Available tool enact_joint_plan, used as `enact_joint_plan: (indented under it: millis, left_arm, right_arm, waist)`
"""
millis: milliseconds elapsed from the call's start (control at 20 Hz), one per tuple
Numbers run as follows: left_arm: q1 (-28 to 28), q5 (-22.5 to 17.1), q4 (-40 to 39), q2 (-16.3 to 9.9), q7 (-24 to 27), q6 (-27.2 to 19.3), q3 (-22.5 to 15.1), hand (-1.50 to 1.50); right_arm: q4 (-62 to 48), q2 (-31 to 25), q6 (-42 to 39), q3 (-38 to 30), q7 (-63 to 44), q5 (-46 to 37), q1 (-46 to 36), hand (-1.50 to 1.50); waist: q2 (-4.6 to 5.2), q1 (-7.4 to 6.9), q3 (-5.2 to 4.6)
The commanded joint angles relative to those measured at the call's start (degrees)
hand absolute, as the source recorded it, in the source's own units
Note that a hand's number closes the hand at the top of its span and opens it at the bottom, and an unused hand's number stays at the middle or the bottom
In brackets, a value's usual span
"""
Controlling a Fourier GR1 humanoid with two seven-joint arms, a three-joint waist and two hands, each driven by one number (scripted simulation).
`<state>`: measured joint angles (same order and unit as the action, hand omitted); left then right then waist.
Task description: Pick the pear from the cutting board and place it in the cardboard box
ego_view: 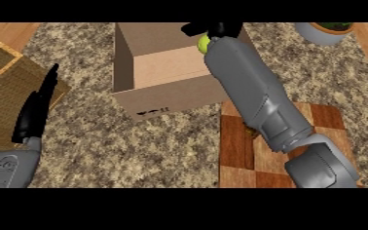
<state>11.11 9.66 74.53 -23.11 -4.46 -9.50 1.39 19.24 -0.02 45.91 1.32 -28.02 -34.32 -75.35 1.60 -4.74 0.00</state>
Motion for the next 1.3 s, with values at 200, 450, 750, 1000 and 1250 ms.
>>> enact_joint_plan:
  millis: [200,450,750,1000,1250]
  left_arm:
    - [-3.3,-2.3,-1.9,-2.0,3.9,1.8,4.2,0.0]
    - [-5.4,-0.6,-0.4,-1.0,2.1,-0.2,4.4,0.0]
    - [-6.8,-1.2,0.3,-0.6,2.0,-0.6,6.0,0.0]
    - [-7.8,-0.6,3.8,-1.4,-1.0,0.4,5.2,0.0]
    - [-6.6,-2.6,0.0,-3.5,1.0,2.7,8.3,0.0]
  right_arm:
    - [4.7,-0.1,6.0,-5.8,9.4,5.6,1.4,-1.5]
    - [15.2,-2.9,2.5,-5.7,10.8,7.8,10.4,-1.5]
    - [31.7,-7.5,-4.4,-1.0,4.3,6.0,23.7,-1.5]
    - [49.7,-12.1,-9.1,2.4,-0.6,4.8,36.5,-1.5]
    - [67.8,-18.7,-20.8,3.7,-5.8,8.7,48.1,-1.5]
  waist:
    - [-0.97,2.57,-0.01]
    - [-1.98,5.26,0.01]
    - [-2.57,6.91,-0.01]
    - [-2.77,7.42,0.0]
    - [-2.49,7.82,-0.07]
